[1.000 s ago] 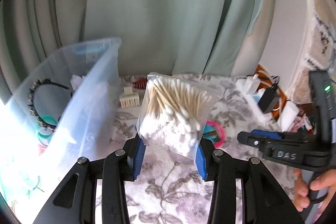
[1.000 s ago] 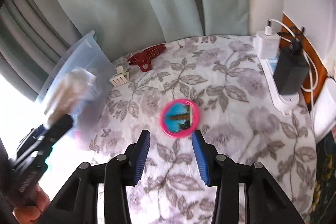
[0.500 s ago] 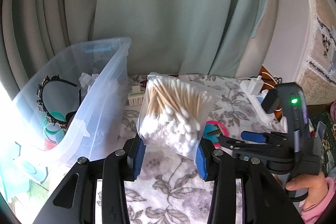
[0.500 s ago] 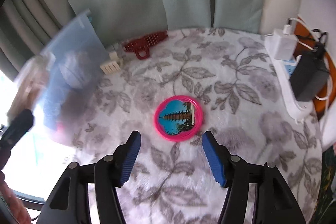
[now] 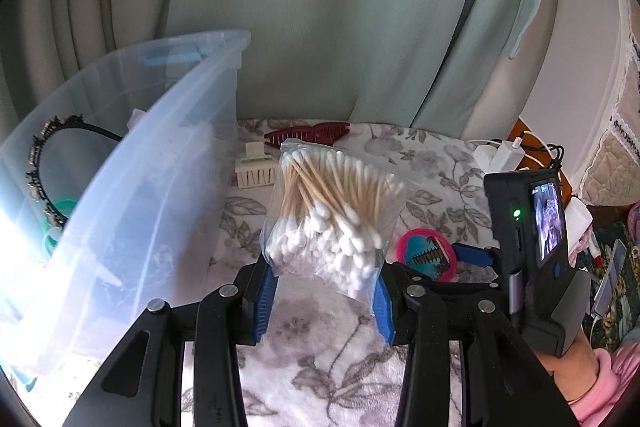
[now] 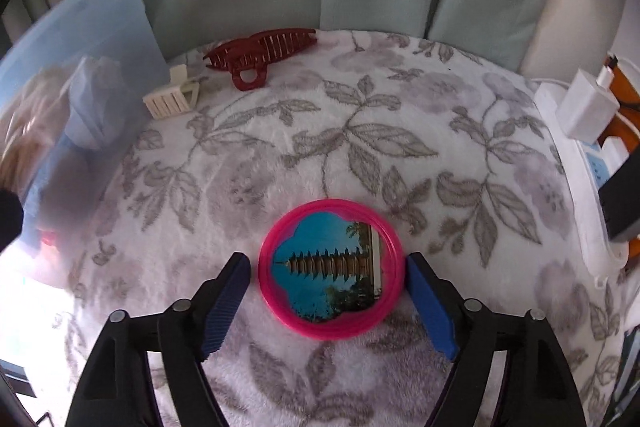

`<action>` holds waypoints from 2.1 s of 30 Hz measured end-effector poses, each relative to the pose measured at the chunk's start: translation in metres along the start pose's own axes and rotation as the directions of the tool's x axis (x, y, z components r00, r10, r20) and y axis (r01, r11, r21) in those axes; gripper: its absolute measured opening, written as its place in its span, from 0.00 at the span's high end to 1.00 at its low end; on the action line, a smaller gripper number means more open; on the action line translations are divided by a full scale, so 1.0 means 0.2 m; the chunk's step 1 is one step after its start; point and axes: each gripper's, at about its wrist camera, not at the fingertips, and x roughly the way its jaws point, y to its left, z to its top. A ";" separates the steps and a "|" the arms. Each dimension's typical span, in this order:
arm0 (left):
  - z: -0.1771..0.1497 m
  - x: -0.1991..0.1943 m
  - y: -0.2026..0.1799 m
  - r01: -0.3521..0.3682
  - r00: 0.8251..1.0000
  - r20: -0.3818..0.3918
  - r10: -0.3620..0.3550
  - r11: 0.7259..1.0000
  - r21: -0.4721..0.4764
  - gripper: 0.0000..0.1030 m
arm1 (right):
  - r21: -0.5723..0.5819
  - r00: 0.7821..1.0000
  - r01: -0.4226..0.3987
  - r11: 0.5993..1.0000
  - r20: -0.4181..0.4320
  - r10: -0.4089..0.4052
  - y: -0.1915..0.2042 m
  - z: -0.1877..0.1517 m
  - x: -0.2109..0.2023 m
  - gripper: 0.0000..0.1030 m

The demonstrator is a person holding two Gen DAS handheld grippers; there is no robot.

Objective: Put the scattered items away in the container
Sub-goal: 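Lift and carry the swab bag and pink mirror over the clear box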

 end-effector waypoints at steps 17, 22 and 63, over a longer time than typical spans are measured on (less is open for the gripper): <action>0.01 -0.17 0.02 0.006 0.999 0.040 -0.005 1.000 -0.007 0.58 | 0.103 1.000 0.014 0.995 -0.026 -0.012 -0.03 -0.07 -0.07 0.27; 0.02 -0.30 -0.01 0.016 0.997 0.082 -0.016 1.000 0.003 0.58 | 0.165 1.000 -0.012 0.986 -0.004 0.013 -0.05 -0.12 -0.23 0.27; -0.02 -1.22 0.38 -0.044 0.900 0.421 0.111 0.985 -0.165 0.58 | -0.181 0.857 -0.183 0.966 0.453 0.247 0.84 0.05 -1.51 0.27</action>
